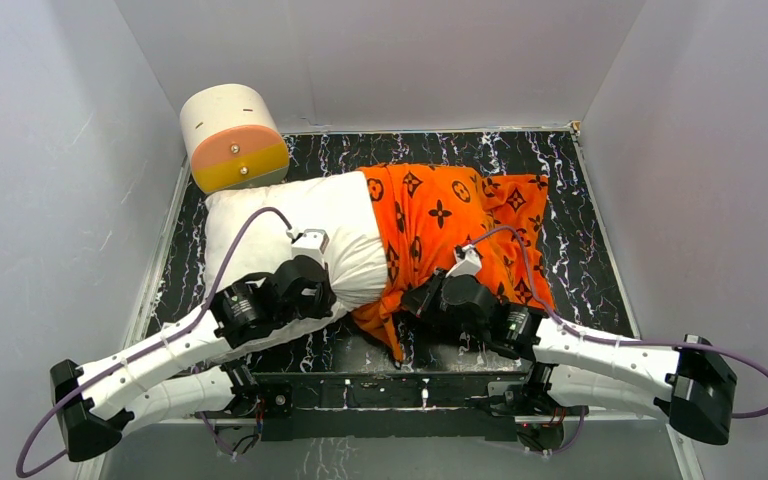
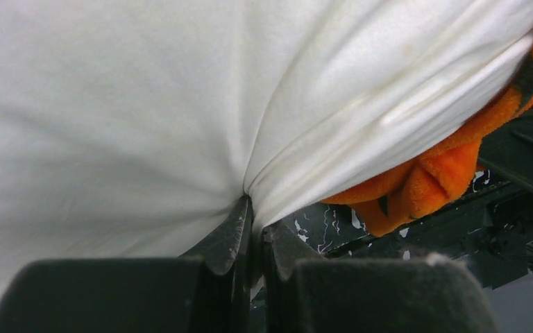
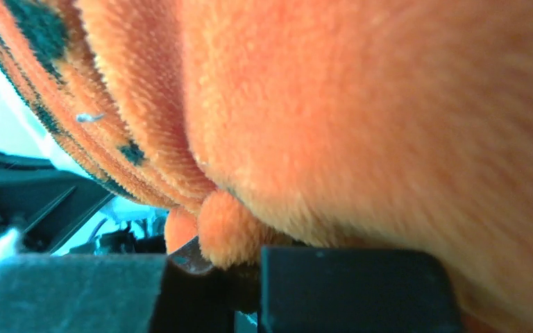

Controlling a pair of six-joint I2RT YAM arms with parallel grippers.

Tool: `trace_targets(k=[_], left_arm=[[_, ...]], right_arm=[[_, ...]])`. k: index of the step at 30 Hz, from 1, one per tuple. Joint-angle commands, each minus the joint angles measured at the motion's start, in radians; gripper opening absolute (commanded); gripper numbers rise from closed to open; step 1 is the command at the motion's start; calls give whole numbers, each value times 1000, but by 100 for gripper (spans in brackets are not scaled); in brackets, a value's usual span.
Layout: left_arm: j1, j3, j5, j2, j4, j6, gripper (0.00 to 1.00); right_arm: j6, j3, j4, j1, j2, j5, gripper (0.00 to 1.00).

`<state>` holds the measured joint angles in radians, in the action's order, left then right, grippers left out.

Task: Remove the pillowcase from the pillow
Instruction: Remove the pillow from the pillowcase.

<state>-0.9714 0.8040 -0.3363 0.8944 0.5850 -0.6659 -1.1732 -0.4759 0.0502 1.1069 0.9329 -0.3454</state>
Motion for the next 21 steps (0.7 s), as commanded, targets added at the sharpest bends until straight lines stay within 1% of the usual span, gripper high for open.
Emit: trace_targets(k=[1, 2, 3, 4, 6, 7, 8, 10, 11, 14, 16, 18, 19, 20, 21], left_arm=[[7, 61, -146, -57, 148, -21, 0], [7, 72, -183, -60, 185, -24, 0], [7, 93, -230, -58, 240, -40, 0], [7, 114, -280, -54, 298, -60, 0], [7, 135, -349, -68, 371, -86, 0], [7, 135, -366, -87, 377, -85, 0], [7, 130, -361, -120, 356, -70, 0], [7, 123, -337, -153, 325, -54, 0], [7, 119, -313, -161, 308, -44, 0], [7, 85, -211, -158, 238, -8, 0], [8, 56, -148, -144, 192, 0, 0], [7, 40, -124, -124, 179, -25, 0], [7, 32, -112, -117, 167, -32, 0], [7, 23, -97, -113, 146, -30, 0], [8, 11, -75, -111, 121, -25, 0]], right_arm=[[47, -165, -281, -5, -53, -317, 6], [74, -201, -367, -5, -60, -367, 6], [86, -226, -496, -4, -64, -419, 7], [72, -242, -603, -4, -63, -473, 8], [-73, -264, -824, -4, -50, -571, 10], [-122, -273, -894, -5, -45, -597, 11], [-134, -282, -932, -4, -40, -613, 11], [-104, -309, -953, -4, -39, -633, 15], [-57, -331, -954, -5, -36, -637, 16], [3, -409, -1001, -5, -29, -628, 20], [77, -470, -1009, -5, -37, -565, 23], [247, -513, -908, -6, -68, -385, 28], [323, -520, -834, -5, -90, -270, 36], [380, -520, -762, -5, -115, -151, 41], [418, -519, -696, -6, -137, -56, 51]])
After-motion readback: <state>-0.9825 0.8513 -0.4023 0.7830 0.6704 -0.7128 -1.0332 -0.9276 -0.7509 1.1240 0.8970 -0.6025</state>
